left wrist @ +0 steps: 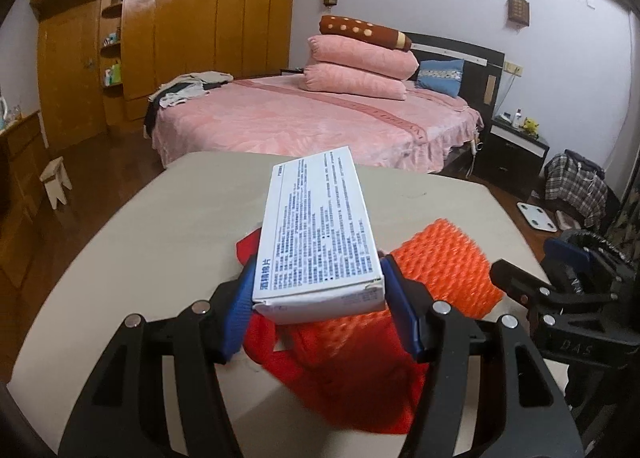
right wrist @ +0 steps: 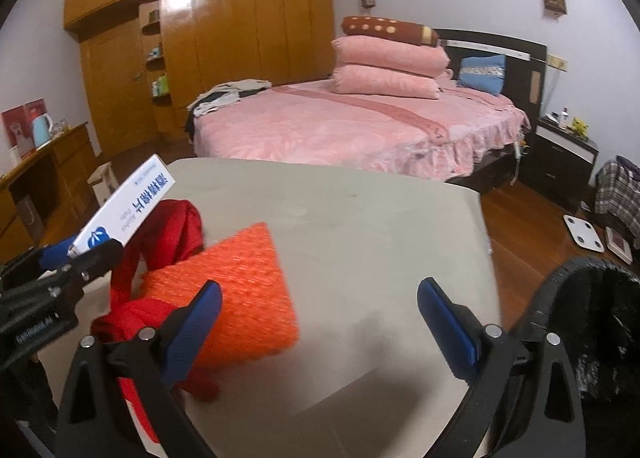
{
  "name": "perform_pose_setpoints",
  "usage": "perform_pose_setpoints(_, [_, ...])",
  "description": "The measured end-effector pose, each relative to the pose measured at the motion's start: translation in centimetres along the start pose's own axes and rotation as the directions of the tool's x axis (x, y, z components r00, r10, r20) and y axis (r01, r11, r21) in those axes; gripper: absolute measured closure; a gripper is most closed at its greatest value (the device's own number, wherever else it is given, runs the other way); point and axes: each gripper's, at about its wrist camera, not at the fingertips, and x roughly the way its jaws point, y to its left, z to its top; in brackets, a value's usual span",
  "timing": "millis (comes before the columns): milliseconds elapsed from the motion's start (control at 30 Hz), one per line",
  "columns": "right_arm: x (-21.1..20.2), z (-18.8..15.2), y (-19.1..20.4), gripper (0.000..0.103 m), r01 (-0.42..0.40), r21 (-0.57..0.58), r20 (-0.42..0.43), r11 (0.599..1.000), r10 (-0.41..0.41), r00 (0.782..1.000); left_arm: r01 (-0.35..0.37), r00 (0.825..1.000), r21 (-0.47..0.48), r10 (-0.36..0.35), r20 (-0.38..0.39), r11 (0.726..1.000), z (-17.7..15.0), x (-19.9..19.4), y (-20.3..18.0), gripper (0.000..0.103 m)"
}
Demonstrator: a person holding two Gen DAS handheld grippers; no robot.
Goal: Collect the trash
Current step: 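Grasp the white medicine box with the left tool while the right tool grasps the orange mesh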
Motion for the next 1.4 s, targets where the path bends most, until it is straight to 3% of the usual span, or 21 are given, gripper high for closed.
perform_pose_setpoints(233, [2.1, -0.3, 2.3, 0.008, -0.042, -0.059, -0.063, 0.997, 0.038, 0.997, -0.002, 1.0, -0.017, 0.002, -0.013, 1.0, -0.4, 0.2, 0.6, 0.044])
perform_pose_setpoints(300, [3.0, -0.7, 2.5, 0.018, -0.066, -0.061, -0.109, 0.996, 0.059, 0.992, 0.003, 1.0, -0.022, -0.003, -0.022, 1.0, -0.7, 0.4, 0.9, 0.044])
perform_pose_setpoints(367, [3.3, -0.7, 2.7, 0.039, -0.101, -0.061, -0.135, 0.993, 0.092, 0.987, 0.005, 0.999, -0.024, -0.006, -0.033, 1.0, -0.9, 0.6, 0.8, 0.044])
perform_pose_setpoints(467, [3.4, -0.7, 3.2, 0.057, -0.151, -0.074, -0.151, 0.986, 0.138, 0.979, 0.008, 0.999, -0.022, -0.009, -0.042, 1.0, -1.2, 0.9, 0.8, 0.044])
perform_pose_setpoints(567, [2.8, -1.0, 3.7, 0.066, -0.169, -0.085, -0.14, 0.982, 0.156, 0.978, 0.014, 0.999, -0.022, -0.015, -0.044, 1.0, -1.3, 1.0, 1.0, 0.044])
perform_pose_setpoints(867, [0.9, -0.3, 2.9, 0.068, -0.162, -0.047, -0.106, 0.986, 0.157, 0.982, 0.018, 0.999, -0.033, -0.019, -0.031, 0.999, -1.3, 0.0, 1.0, 0.044])
perform_pose_setpoints(900, [0.6, -0.2, 2.6, 0.072, -0.166, -0.038, -0.101, 0.985, 0.162, 0.982, 0.019, 0.999, -0.032, -0.02, -0.027, 0.999, -1.2, -0.2, 0.9, 0.044])
perform_pose_setpoints(933, [0.5, 0.0, 2.4, 0.084, -0.172, -0.034, -0.098, 0.985, 0.168, 0.981, 0.02, 0.999, -0.031, -0.021, -0.025, 0.999, -1.2, -0.3, 0.8, 0.044])
perform_pose_setpoints(967, [0.2, 0.2, 2.1, 0.086, -0.171, -0.036, -0.093, 0.985, 0.167, 0.982, 0.021, 1.0, -0.03, -0.022, -0.022, 0.999, -1.1, -0.5, 0.8, 0.044])
perform_pose_setpoints(1133, [-0.2, 0.7, 2.0, 0.08, -0.165, -0.069, -0.076, 0.984, 0.159, 0.984, 0.024, 1.0, -0.022, -0.024, -0.011, 0.999, -0.8, -1.1, 0.5, 0.044])
perform_pose_setpoints(1200, [0.3, 0.7, 1.9, 0.072, -0.164, -0.055, -0.087, 0.985, 0.159, 0.983, 0.021, 1.0, -0.025, -0.021, -0.013, 0.999, -0.8, -1.0, 0.5, 0.044])
perform_pose_setpoints(1233, [0.6, 0.7, 1.8, 0.061, -0.163, -0.05, -0.096, 0.985, 0.158, 0.983, 0.019, 1.0, -0.026, -0.02, -0.014, 0.999, -0.9, -1.0, 0.5, 0.044])
perform_pose_setpoints(1267, [1.0, 0.6, 1.8, 0.057, -0.163, -0.045, -0.109, 0.986, 0.157, 0.982, 0.018, 1.0, -0.026, -0.019, -0.016, 0.999, -0.9, -1.0, 0.5, 0.044])
perform_pose_setpoints(1400, [2.4, 0.1, 1.7, 0.06, -0.172, -0.027, -0.166, 0.985, 0.165, 0.972, 0.016, 1.0, -0.021, -0.016, -0.027, 1.0, -1.0, -0.7, 0.5, 0.044])
